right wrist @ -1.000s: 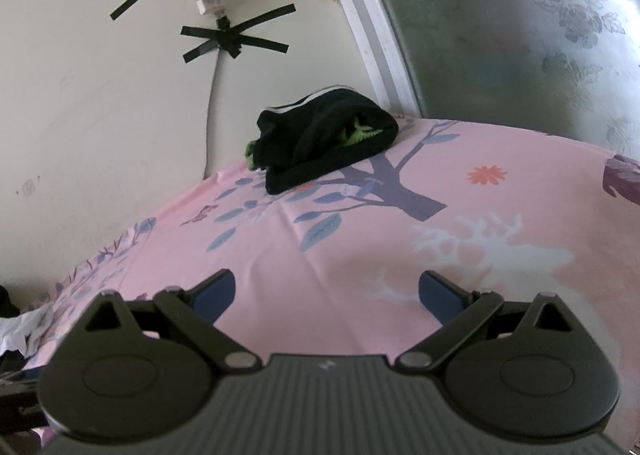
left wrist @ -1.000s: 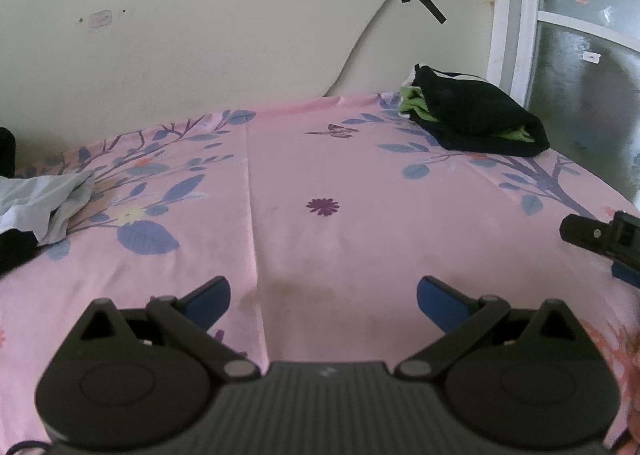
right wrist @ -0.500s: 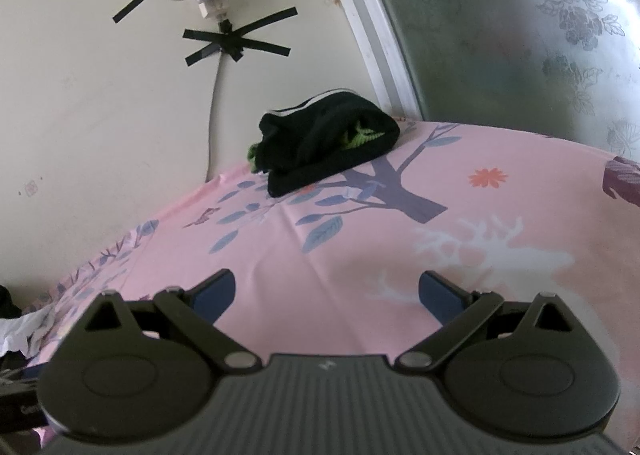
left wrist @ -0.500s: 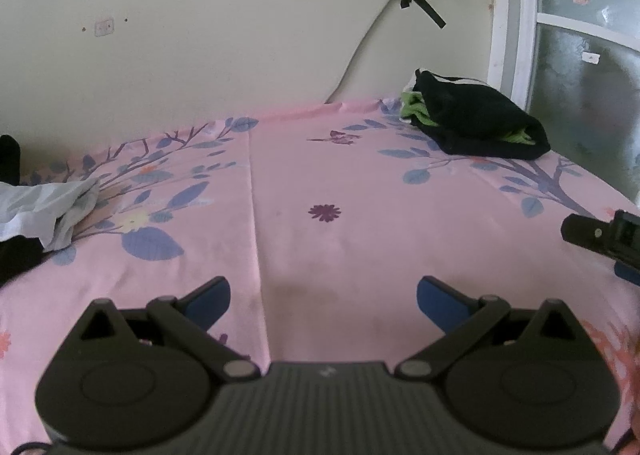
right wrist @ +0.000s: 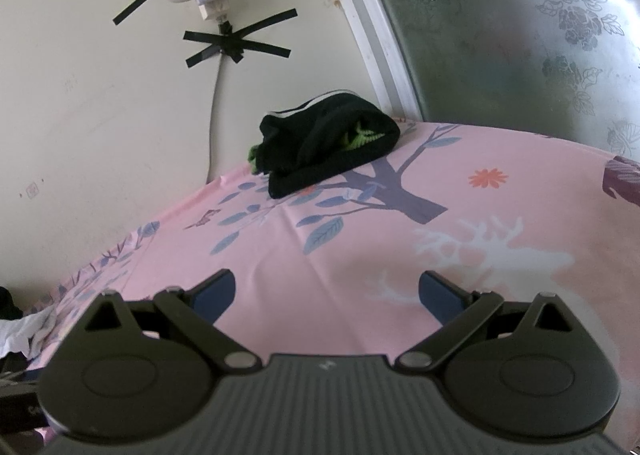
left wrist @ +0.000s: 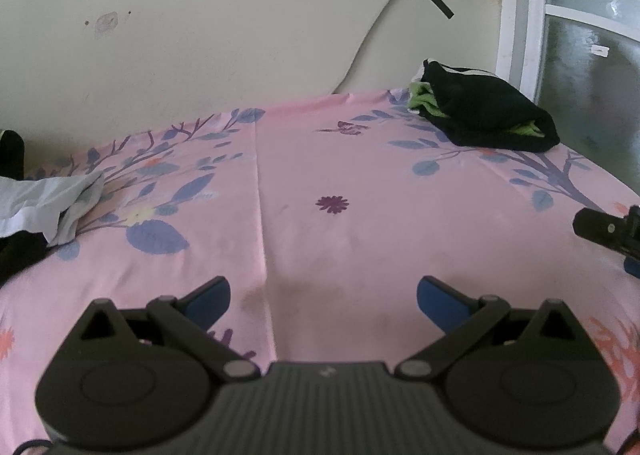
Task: Fold small clothes
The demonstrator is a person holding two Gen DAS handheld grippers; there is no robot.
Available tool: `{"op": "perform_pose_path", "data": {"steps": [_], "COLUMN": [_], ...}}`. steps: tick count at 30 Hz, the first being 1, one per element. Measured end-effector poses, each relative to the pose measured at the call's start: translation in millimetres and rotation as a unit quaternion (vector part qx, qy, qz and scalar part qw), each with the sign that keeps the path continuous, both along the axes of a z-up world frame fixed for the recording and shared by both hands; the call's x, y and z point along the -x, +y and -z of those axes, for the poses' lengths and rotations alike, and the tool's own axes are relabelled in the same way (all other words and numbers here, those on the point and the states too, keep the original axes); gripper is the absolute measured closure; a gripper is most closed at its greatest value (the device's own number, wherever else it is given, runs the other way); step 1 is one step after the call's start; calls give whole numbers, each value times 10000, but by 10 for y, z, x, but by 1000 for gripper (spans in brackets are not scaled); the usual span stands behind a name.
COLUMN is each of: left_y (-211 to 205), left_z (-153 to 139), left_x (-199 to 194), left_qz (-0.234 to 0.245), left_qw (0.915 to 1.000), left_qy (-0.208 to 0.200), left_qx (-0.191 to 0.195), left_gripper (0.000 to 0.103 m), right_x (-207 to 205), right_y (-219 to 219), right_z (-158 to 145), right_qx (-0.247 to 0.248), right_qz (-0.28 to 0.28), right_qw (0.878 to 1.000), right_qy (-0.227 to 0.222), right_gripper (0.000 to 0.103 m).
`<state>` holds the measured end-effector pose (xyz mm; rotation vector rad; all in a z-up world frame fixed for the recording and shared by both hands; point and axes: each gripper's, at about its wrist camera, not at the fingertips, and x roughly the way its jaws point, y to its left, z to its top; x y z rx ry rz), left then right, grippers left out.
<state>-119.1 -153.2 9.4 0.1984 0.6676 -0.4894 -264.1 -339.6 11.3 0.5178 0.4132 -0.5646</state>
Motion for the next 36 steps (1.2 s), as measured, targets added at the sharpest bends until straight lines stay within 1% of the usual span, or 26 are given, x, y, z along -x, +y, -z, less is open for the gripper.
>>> {"op": "perform_pose_path", "data": {"steps": [6,20,27,36], "left_y": [33,3,10,47], "left_z": [14,11,13,-7], "left_x": [-48,-39,-57,-46], "left_qz": [-91,-113,-283,-432], "left_qw": [9998,9999,9995,9991], "left_qy": [156,117,140,25], "left_qx": [77,-5,-60,-43], "left_gripper": [0,0,0,0], "right_x": [-2,-11,-32,8], "right_y": [-12,7,44,115], "right_z": [-9,-18,-17,-36], "right_qx": [-2,3,64,167], "right_qz": [-4,-19,-83,-154], "right_qw": [10000,10000,9999,9997], "right_qy": [-7,-5,46,-16], "right_gripper": [10,10,10,10]}}
